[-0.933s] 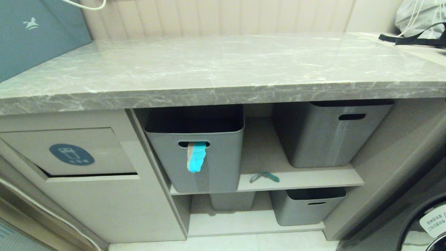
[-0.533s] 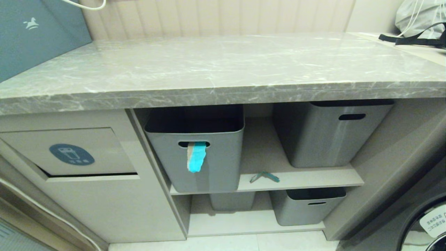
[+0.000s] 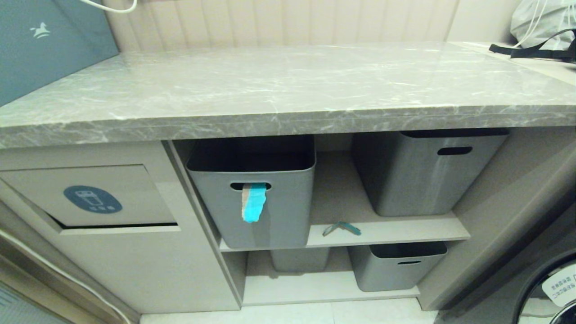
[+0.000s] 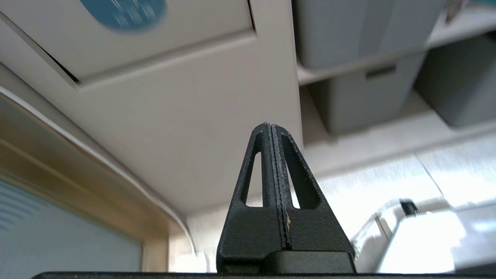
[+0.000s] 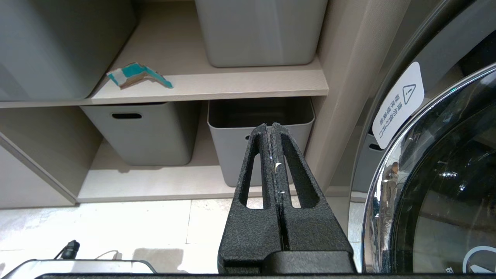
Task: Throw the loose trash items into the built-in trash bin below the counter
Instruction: Pick up the garbage
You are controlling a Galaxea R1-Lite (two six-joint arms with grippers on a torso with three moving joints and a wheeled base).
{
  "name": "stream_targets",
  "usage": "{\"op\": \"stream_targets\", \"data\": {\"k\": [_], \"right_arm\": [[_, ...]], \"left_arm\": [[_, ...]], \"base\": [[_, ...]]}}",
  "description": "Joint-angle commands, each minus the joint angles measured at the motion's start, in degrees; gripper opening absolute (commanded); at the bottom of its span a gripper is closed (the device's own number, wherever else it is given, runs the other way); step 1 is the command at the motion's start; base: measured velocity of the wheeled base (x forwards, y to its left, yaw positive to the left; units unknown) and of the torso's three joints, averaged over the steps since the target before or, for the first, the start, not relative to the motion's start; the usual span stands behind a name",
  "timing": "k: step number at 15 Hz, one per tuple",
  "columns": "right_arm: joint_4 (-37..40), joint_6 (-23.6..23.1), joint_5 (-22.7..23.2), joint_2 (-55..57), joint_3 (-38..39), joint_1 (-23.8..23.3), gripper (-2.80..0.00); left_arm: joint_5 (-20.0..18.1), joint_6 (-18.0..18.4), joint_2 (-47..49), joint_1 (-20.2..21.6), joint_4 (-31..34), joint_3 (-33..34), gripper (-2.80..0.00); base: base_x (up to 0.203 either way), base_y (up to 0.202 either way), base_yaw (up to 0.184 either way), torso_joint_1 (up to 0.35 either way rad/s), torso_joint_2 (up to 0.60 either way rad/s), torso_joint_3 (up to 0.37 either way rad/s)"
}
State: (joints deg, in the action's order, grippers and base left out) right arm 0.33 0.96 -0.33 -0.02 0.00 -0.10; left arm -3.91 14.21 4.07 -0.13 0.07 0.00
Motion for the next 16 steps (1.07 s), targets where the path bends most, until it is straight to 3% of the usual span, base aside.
{"op": "stream_targets", "data": {"k": [1, 6, 9, 10, 12, 13, 14, 16], "right_arm": [[-0.06, 0.0, -0.02, 0.02, 0.0, 0.01, -2.8], [0.02, 0.0, -0.02, 0.02, 0.0, 0.01, -2.8], [0.02, 0.08, -0.02, 0.02, 0.0, 0.01, -2.8], [-0.07, 0.0, -0.02, 0.02, 0.0, 0.01, -2.8], [-0.07, 0.0, -0.02, 0.02, 0.0, 0.01, -2.8], [-0.05, 0.0, -0.02, 0.02, 0.0, 0.01, -2.8], [-0.05, 0.0, -0.02, 0.02, 0.0, 0.01, -2.8], [-0.04, 0.0, -0.02, 0.02, 0.0, 0.01, -2.8]], "left_arm": [[0.0, -0.22, 6.62, -0.46, 0.04, -0.05, -2.8], [0.42, -1.9, 14.24, -2.48, 0.44, -0.95, -2.8], [0.11, -0.97, 24.61, -4.15, 0.16, -11.88, -2.8], [0.66, 1.57, 29.74, -4.7, -0.13, -16.56, -2.8], [1.76, 12.6, 35.87, -6.51, -1.02, -23.73, -2.8], [2.03, 17.0, 37.66, -8.15, -2.75, -23.98, -2.8], [2.07, 19.66, 38.42, -9.09, -5.39, -23.04, -2.8], [0.63, 21.06, 40.7, -11.7, -8.05, -22.75, -2.8]], "base": [[0.0, 0.0, 0.0, 0.0, 0.0, 0.0], [0.0, 0.0, 0.0, 0.0, 0.0, 0.0], [0.0, 0.0, 0.0, 0.0, 0.0, 0.0], [0.0, 0.0, 0.0, 0.0, 0.0, 0.0], [0.0, 0.0, 0.0, 0.0, 0.0, 0.0], [0.0, 0.0, 0.0, 0.0, 0.0, 0.0], [0.0, 0.0, 0.0, 0.0, 0.0, 0.0], [0.0, 0.0, 0.0, 0.0, 0.0, 0.0]]}}
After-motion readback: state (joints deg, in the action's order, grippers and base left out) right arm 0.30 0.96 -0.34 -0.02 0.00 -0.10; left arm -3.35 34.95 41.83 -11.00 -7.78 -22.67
